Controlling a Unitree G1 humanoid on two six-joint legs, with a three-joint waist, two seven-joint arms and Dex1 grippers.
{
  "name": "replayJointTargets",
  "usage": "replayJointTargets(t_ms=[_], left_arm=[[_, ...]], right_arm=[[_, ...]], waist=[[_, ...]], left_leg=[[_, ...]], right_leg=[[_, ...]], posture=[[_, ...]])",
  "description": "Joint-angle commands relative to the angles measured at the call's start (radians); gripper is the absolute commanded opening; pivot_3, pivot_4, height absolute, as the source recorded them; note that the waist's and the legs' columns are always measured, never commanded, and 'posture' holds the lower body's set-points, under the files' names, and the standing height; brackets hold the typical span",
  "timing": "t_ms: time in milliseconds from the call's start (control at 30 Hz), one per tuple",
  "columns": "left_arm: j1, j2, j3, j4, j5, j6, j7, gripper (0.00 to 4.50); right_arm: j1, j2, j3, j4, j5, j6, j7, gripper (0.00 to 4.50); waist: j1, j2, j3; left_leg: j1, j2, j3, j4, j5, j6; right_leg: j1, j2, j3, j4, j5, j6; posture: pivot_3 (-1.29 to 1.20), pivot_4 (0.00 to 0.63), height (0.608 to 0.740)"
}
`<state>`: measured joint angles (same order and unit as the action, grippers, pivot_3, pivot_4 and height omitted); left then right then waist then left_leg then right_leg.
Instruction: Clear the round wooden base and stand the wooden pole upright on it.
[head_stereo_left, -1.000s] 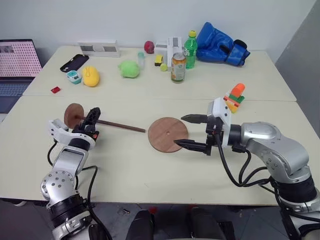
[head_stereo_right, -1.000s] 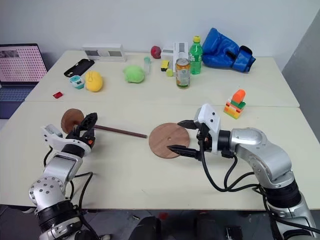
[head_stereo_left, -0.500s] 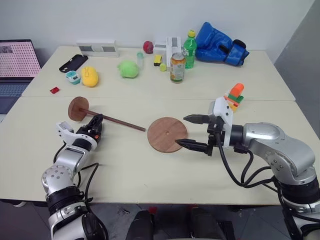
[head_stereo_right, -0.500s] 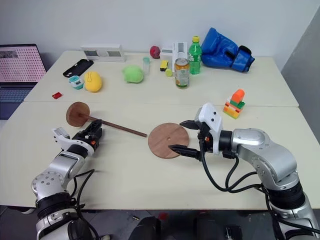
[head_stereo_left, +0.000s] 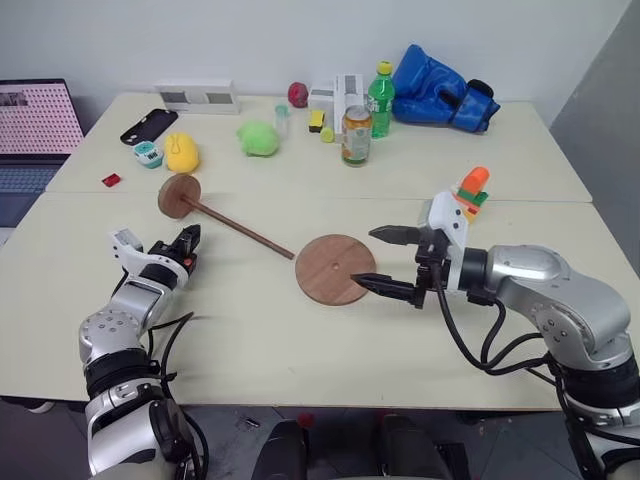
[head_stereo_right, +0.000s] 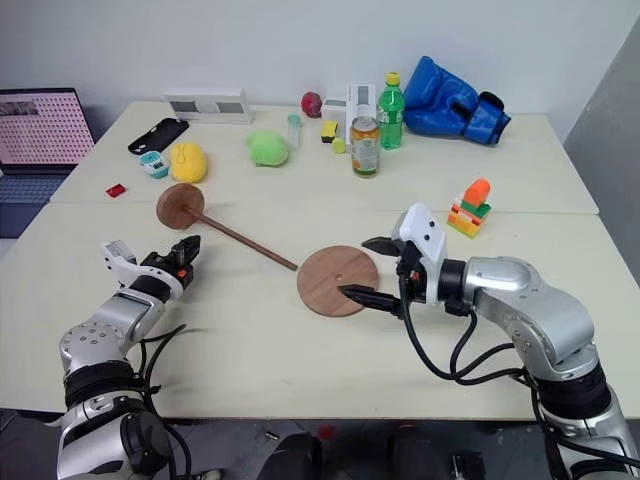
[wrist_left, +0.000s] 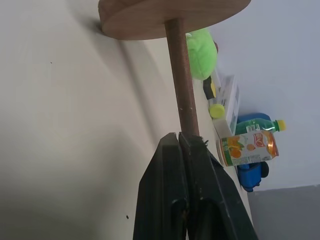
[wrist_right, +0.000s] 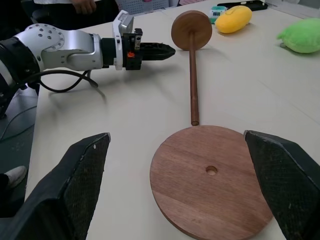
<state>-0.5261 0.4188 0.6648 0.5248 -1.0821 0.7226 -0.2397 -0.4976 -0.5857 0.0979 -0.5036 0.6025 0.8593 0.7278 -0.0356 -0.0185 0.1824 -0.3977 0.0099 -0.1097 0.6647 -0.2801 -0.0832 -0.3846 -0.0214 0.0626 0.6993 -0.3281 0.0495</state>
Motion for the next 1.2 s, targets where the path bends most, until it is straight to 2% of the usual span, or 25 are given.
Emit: replayJointTargets(t_ms=[33,233,267,300,500,900,1200], left_arm=[[0.024,0.017,0.012,-0.040,-0.005,0.042,-0.015,0.02],[0.052,0.071,-0.027,-0.115,0.014,0.116,-0.082,0.02],[0.040,0.079,-0.026,-0.104,0.009,0.128,-0.093,0.38],[0.031,0.085,-0.025,-0.095,0.009,0.137,-0.103,0.48],[-0.059,0.107,-0.089,0.018,0.071,0.176,-0.189,1.81],[-0.322,0.122,-0.222,0.447,0.325,0.053,-0.390,4.38],[-0.442,0.109,-0.225,0.689,0.452,-0.065,-0.412,4.47]], right_arm=[[0.010,-0.011,-0.026,-0.018,-0.008,-0.039,0.001,4.50],[0.033,-0.015,-0.029,-0.019,-0.014,-0.058,-0.002,4.50],[0.034,-0.016,-0.029,-0.018,-0.014,-0.061,-0.001,4.50],[0.035,-0.016,-0.028,-0.017,-0.015,-0.063,-0.001,4.50],[0.021,-0.014,-0.027,-0.021,-0.011,-0.051,-0.010,4.50],[-0.010,-0.017,-0.054,-0.079,0.031,0.035,-0.071,4.50],[0.005,-0.030,-0.079,-0.112,0.052,0.067,-0.104,4.50]], waist=[[0.000,0.000,0.000],[-0.006,0.000,0.000],[-0.006,0.000,0.000],[-0.006,0.000,0.000],[-0.005,0.000,0.000],[-0.018,0.000,0.000],[-0.019,0.000,0.000]], left_leg=[[0.000,0.000,0.000,0.000,0.000,0.000],[0.000,0.000,0.000,-0.001,0.000,0.000],[0.000,0.000,0.000,-0.001,0.000,0.000],[0.000,0.000,0.000,-0.001,0.000,0.000],[-0.001,-0.001,0.000,0.000,0.000,0.000],[-0.001,-0.001,-0.001,0.000,0.000,0.000],[-0.001,-0.001,-0.001,0.000,0.000,0.001]], right_leg=[[0.000,0.000,0.000,0.000,0.000,0.000],[-0.001,0.000,0.000,0.000,0.000,0.000],[-0.001,0.000,0.000,0.000,0.000,0.000],[-0.001,0.000,0.000,0.000,0.000,0.000],[0.000,0.000,0.000,0.000,0.000,0.000],[-0.001,0.000,-0.001,0.000,0.000,0.000],[-0.001,0.000,-0.001,0.001,0.000,0.000]], posture=[[0.00,0.150,0.740],[0.00,0.150,0.740],[0.00,0.150,0.740],[0.00,0.150,0.740],[0.00,0.150,0.740],[0.00,0.150,0.740],[0.00,0.150,0.740]])
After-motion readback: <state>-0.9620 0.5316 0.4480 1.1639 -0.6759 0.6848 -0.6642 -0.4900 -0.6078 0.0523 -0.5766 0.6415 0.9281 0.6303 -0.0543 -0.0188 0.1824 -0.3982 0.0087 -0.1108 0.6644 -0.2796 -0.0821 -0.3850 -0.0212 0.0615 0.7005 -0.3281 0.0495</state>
